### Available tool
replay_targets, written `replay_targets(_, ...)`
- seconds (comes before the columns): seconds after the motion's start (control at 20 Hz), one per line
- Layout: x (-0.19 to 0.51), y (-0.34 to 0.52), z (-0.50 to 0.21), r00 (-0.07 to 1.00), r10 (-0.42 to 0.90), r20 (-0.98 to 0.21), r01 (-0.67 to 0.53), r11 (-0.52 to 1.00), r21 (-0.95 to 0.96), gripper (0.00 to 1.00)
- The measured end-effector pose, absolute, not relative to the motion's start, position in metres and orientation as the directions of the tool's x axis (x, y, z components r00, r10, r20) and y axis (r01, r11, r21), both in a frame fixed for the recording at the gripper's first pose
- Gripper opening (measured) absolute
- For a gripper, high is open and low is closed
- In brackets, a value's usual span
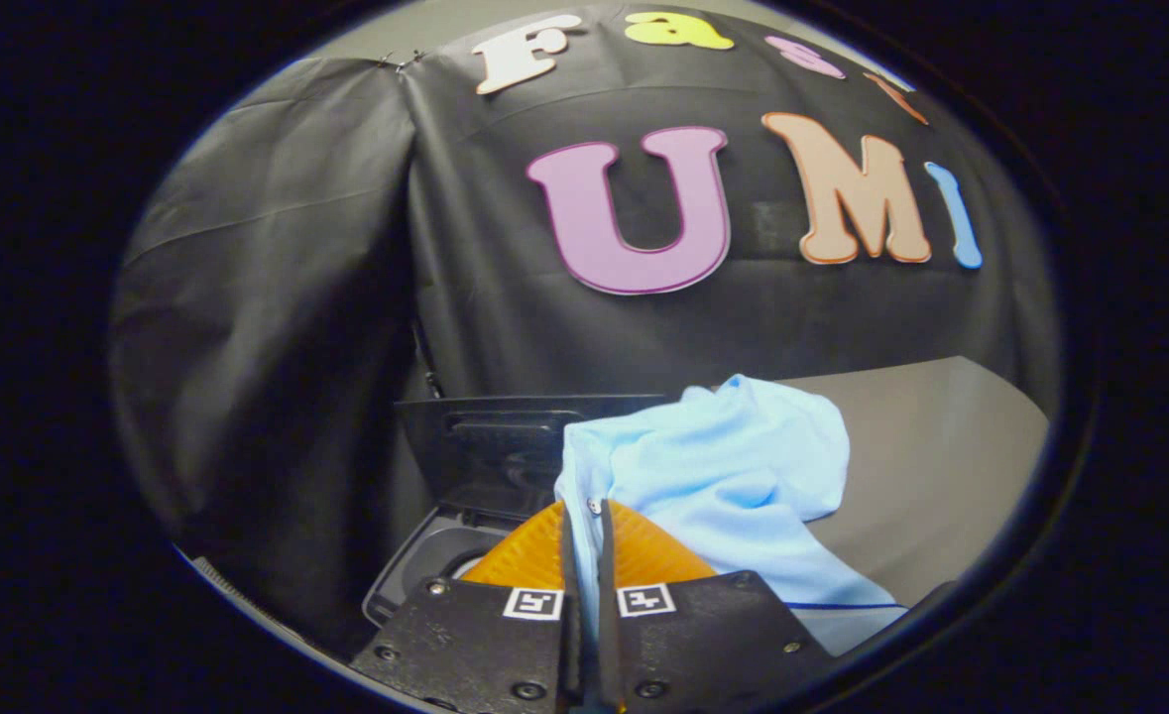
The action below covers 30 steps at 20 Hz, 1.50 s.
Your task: Put the clothes into the washing machine and then close the washing machine lid.
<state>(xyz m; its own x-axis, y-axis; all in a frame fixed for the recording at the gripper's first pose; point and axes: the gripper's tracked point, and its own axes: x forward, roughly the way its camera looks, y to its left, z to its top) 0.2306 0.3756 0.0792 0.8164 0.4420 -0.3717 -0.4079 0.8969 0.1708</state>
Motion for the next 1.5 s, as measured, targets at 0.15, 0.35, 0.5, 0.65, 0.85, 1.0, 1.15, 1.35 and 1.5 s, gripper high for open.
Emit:
replay_targets(0.15,0.236,0.409,0.062,0.78,0.476,-0.405,-0.466,0.875,0.131,0.09)
replay_targets(0.35,0.247,0.439,0.065,0.762,0.525,-0.378,-0.503,0.848,0.164,0.37)
replay_targets(0.5,0.255,0.45,0.077,0.769,0.53,-0.357,-0.507,0.846,0.163,0.39)
replay_targets(0.65,0.272,0.455,0.085,0.79,0.508,-0.343,-0.498,0.858,0.125,0.38)
replay_targets(0.85,0.297,0.465,0.092,0.83,0.473,-0.297,-0.47,0.878,0.087,0.62)
replay_targets(1.0,0.329,0.473,0.101,0.864,0.433,-0.257,-0.434,0.899,0.057,0.95)
replay_targets(1.15,0.376,0.472,0.107,0.914,0.36,-0.187,-0.362,0.932,0.029,0.96)
replay_targets(1.35,0.431,0.453,0.082,0.946,0.231,-0.227,-0.234,0.972,0.013,0.96)
replay_targets(1.5,0.443,0.451,0.058,0.936,0.206,-0.285,-0.21,0.977,0.015,0.96)
